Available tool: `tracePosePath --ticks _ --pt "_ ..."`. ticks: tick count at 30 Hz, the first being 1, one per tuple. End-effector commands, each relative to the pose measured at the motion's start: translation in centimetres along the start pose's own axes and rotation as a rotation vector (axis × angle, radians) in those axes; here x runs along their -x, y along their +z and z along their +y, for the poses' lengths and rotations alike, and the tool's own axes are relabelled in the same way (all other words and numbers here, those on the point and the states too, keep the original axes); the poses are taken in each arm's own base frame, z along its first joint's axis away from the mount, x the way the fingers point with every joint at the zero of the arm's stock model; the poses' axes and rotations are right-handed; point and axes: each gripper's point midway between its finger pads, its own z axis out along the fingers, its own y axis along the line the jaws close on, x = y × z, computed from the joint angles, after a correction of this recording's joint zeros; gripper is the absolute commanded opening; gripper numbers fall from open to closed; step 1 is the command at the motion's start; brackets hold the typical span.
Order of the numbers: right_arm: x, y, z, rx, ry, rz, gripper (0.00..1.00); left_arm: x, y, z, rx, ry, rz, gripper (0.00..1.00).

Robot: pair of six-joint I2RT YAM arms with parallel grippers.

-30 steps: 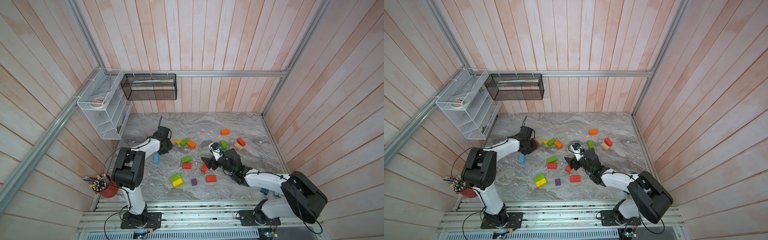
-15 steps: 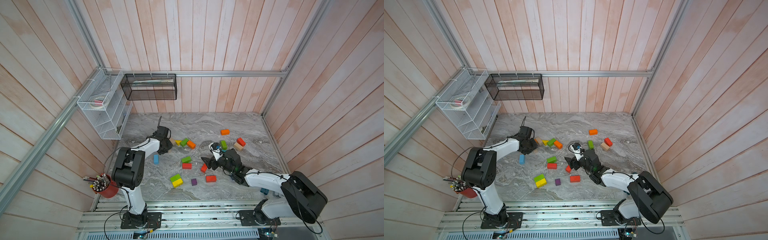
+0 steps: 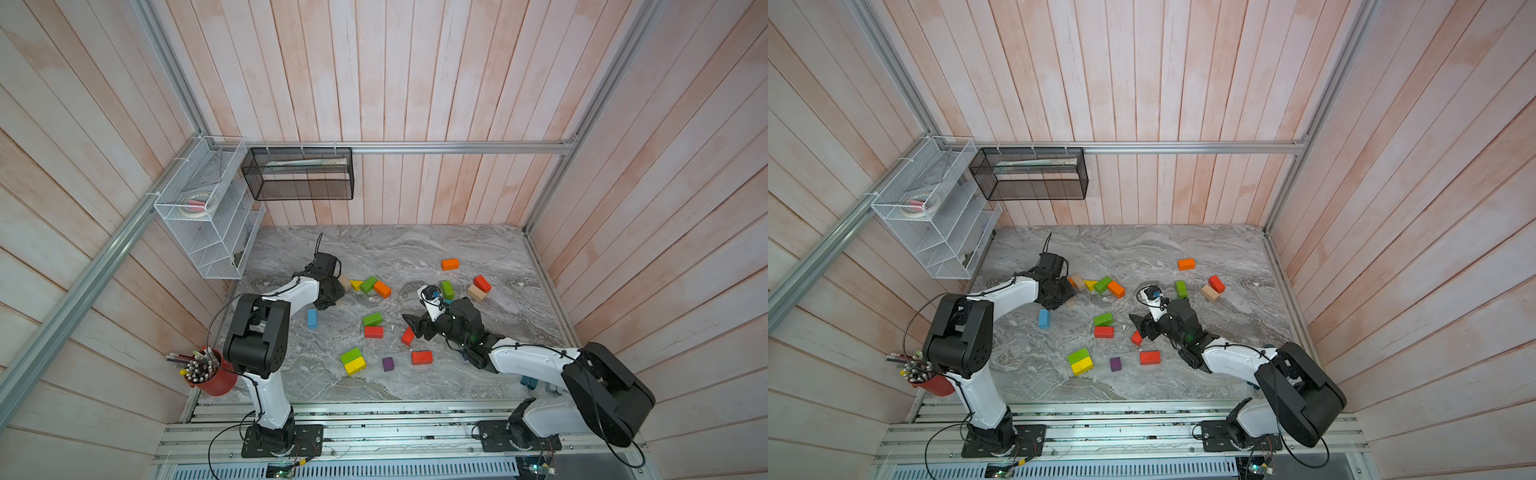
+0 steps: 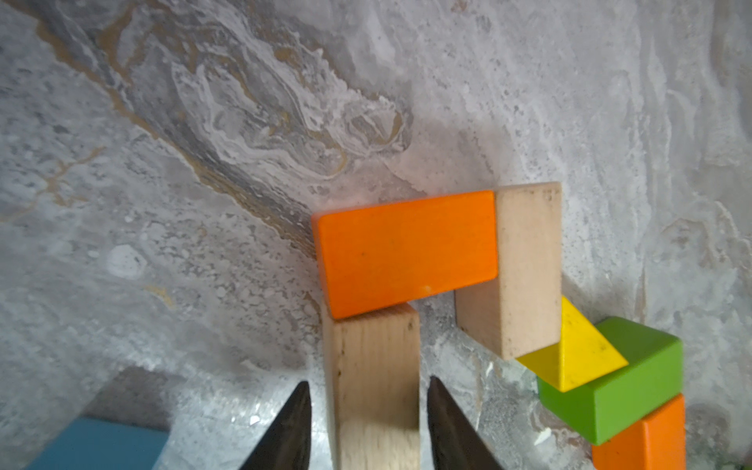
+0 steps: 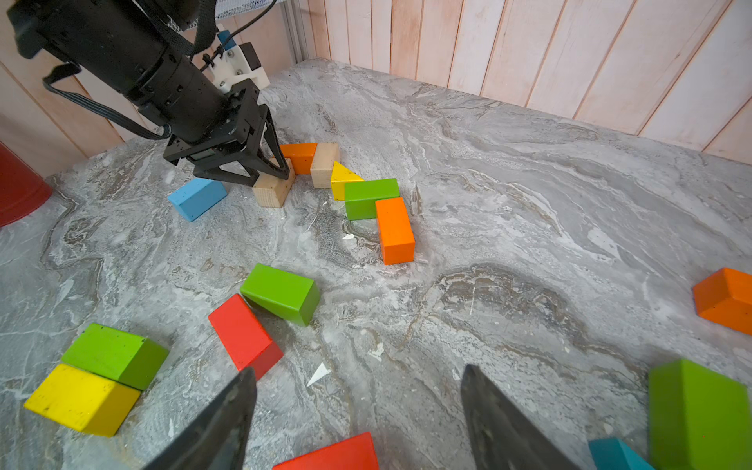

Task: Assemble a heart with building blocks
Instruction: Assemble the building block at the center of the board.

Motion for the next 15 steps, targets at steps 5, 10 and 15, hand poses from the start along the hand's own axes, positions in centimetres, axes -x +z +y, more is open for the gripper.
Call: tracePosePath --ticks 5,10,15 --pt "0.4 0.2 0.1 0.001 -0.006 -0.003 0.79 0.1 -3.1 -2.6 -0.093 0.073 -0.028 0.55" --pt "0.5 0.1 0.5 0.021 -0.006 -0.007 0.79 -1.5 -5.4 -3.7 -0.158 0.191 -0.013 0.57" --pt "0.6 -0.2 0.9 0.044 -0.008 -0.019 0.79 -4.1 -7.4 -4.4 -0.238 0.393 0.05 0.57"
